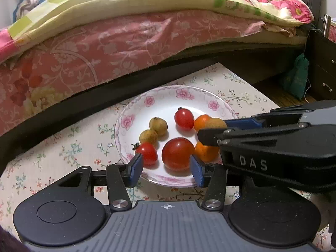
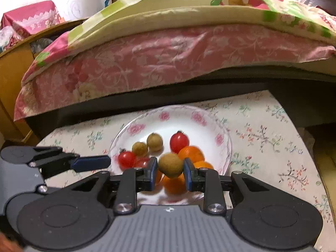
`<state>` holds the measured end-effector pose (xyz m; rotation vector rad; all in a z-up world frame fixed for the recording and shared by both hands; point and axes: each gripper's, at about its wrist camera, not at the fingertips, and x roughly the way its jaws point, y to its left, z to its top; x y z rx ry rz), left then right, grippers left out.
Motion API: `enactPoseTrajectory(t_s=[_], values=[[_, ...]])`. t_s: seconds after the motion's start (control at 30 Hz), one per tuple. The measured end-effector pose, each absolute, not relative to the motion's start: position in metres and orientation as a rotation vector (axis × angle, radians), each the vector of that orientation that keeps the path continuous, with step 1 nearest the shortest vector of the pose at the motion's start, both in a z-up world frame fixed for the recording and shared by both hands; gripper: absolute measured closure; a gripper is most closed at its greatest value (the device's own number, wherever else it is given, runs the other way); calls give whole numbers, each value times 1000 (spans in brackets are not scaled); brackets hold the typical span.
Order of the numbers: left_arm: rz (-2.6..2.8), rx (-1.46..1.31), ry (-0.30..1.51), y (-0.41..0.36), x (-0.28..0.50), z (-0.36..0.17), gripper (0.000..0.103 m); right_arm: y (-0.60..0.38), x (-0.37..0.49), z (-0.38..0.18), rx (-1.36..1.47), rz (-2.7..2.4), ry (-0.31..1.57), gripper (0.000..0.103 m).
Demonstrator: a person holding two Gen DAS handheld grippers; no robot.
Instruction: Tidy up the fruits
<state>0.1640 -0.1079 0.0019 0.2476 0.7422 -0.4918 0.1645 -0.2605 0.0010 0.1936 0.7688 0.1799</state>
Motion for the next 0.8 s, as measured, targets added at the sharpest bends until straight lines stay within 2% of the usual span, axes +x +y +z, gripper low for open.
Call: enactPoseTrajectory(t_s=[0.13,0.4,0.8], values=[[-488,248,743,-108,165,2,42,-267,169,5,218,170,758,71],[-469,243,755,-98,159,8,36,-285,158,14,245,130,750,69],[-472,227,813,-81,110,5,32,-282,78,-2,183,92,853,68]])
